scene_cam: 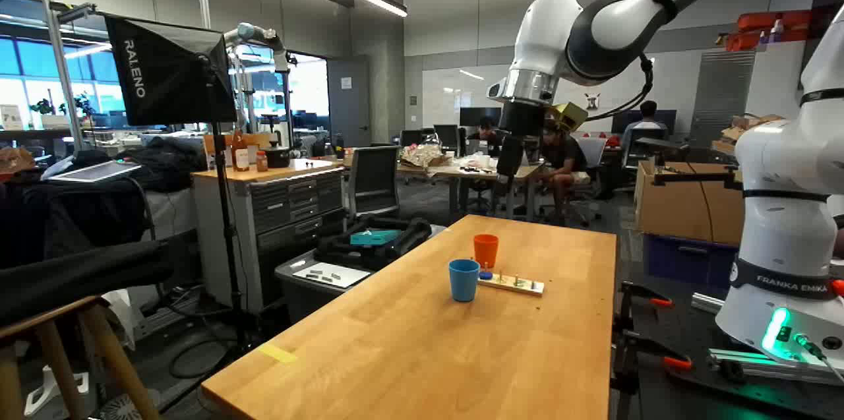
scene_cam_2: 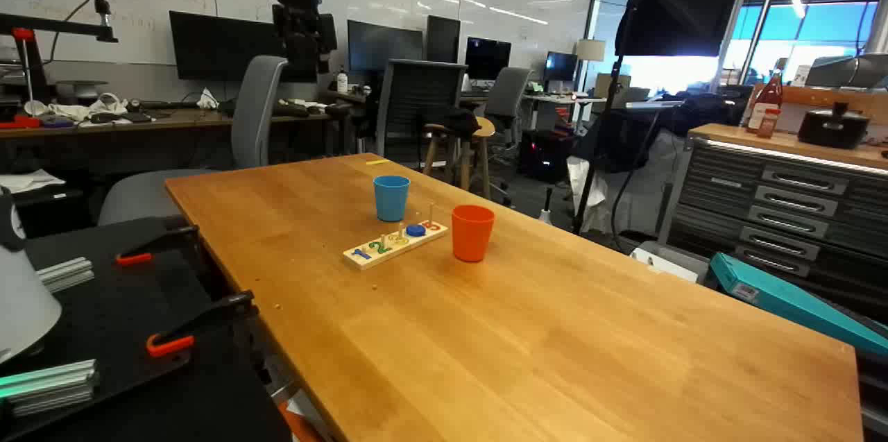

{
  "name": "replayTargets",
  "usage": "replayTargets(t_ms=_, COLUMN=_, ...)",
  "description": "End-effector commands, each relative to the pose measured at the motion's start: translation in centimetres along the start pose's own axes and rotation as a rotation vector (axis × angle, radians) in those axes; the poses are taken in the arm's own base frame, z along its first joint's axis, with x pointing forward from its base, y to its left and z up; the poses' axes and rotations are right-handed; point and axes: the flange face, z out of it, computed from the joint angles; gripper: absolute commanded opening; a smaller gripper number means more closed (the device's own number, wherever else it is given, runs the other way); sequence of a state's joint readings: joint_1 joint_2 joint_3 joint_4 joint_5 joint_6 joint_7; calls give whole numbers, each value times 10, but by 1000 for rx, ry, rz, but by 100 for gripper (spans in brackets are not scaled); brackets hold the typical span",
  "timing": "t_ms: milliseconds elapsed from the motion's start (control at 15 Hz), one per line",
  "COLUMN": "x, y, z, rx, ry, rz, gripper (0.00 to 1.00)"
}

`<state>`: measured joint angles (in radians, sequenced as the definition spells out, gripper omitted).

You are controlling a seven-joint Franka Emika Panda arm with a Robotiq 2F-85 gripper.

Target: Put the blue cup inside the orange cup

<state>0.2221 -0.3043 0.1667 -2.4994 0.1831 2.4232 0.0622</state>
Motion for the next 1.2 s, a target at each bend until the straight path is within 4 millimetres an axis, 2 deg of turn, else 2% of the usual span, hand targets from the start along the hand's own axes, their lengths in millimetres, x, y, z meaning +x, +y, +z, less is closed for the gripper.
replayTargets(t_ms=0, x=1, y=-1, z=-2, rx=0, ry=3, rz=0, gripper=100)
replayTargets(t_ms=267, x=3, y=-1, z=-5, rx=1, ry=9, rz=-1, gripper=100)
replayTargets(t_ms=400, x=16, y=1, z=8, rx=-8, ry=15, rz=16, gripper=100)
replayTargets(t_ms=600, x=53, y=16, z=36, rx=-55, ry=54, rz=59, gripper=100)
replayTargets(t_ms=933, x=118, y=66, z=83, rx=-188, ry=91, rz=171, gripper=100)
replayTargets(t_ms=1000, x=128, y=77, z=91, rx=-218, ry=87, rz=195, gripper=100)
replayTargets(t_ms=1133, x=137, y=84, z=110, rx=-260, ry=58, rz=210, gripper=100)
